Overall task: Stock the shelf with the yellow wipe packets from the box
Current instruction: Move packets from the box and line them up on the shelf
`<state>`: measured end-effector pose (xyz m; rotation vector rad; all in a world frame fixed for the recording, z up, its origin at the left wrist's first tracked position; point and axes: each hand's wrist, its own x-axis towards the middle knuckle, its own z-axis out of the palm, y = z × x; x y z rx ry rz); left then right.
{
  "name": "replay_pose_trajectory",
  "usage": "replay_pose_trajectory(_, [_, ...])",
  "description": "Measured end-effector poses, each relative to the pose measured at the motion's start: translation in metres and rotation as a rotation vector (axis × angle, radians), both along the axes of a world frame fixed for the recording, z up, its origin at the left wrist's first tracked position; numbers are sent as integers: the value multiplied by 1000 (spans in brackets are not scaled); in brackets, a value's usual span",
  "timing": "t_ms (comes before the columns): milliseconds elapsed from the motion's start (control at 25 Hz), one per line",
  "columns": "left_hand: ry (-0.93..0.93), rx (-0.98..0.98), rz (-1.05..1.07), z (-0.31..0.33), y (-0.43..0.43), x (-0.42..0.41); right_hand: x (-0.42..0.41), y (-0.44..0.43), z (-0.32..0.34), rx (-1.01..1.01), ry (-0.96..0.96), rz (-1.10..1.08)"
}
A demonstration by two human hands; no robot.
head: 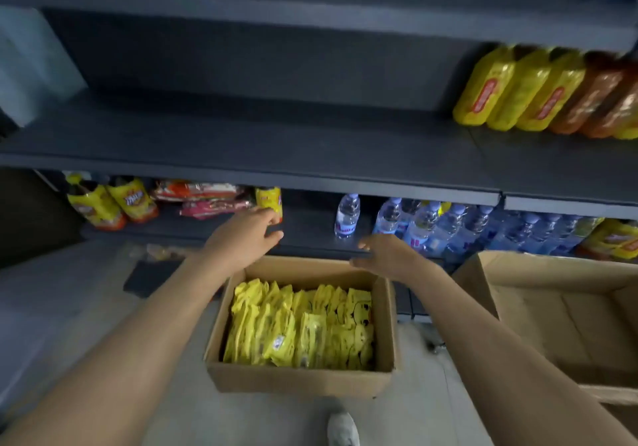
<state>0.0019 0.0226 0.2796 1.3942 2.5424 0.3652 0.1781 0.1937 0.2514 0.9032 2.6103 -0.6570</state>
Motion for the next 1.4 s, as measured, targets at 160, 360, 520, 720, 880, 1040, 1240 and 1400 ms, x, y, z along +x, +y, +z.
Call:
replay_pose_trajectory(160, [-139, -145, 119, -93, 4, 7, -5, 19, -93, -72, -153, 73])
replay_pose_trajectory(360, [-315, -300, 287, -196, -11, 23, -8, 18, -203, -220, -348, 76])
replay_pose_trajectory(520, [-453, -349, 475, -265, -16, 29, -22, 0, -276, -386, -408, -43])
replay_pose_trajectory(720, [-621, -340, 600, -339, -24, 37, -57, -47, -356, -491, -458, -250])
replay_pose_trajectory(880, [-712, -265, 758, -374, -32, 39, -80, -80, -393, -482, -431, -495])
replay_pose_trajectory(1040, [-833, -197, 859, -387, -36, 37, -90, -94, -405, -379, -445, -589])
replay_pose_trajectory(1240, [-874, -171, 860, -385, -35, 37, -77, -77, -402, -469, -307, -765])
replay_pose_trajectory(1400, [-875, -156, 858, -385, -33, 37, -51, -56, -390, -690, -117, -978])
